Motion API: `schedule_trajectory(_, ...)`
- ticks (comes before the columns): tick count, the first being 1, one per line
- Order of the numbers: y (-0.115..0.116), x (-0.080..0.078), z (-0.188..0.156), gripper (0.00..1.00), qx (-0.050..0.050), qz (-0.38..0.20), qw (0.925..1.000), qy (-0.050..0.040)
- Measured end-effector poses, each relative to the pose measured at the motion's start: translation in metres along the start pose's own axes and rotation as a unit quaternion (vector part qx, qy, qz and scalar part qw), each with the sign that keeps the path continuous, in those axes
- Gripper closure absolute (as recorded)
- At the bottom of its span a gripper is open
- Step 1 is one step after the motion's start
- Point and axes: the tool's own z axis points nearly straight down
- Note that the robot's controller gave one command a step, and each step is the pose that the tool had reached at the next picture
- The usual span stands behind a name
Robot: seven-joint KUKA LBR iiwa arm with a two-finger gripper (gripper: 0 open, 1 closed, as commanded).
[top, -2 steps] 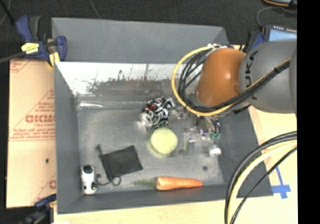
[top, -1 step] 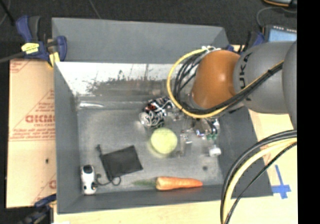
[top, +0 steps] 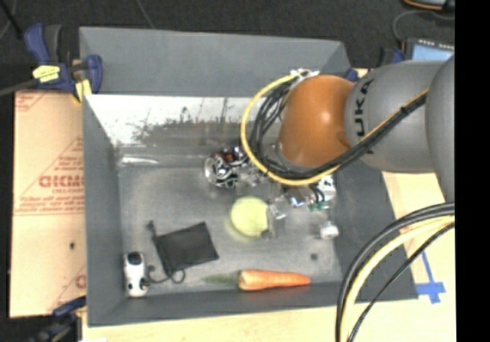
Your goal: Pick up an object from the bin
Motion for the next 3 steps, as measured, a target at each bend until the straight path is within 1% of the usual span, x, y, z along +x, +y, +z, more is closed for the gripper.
schedule_trajectory(1,0.014,-0.013,0.027,1.00,0.000,-0.059,0.9982,0.0002)
schedule_trajectory(2,0.014,-0.013,0.027,1.00,0.000,-0.059,0.9982,0.0002)
schedule_trajectory(3,0.000,-0.022,-0.067,1.00,0.000,-0.071,0.9974,-0.0014)
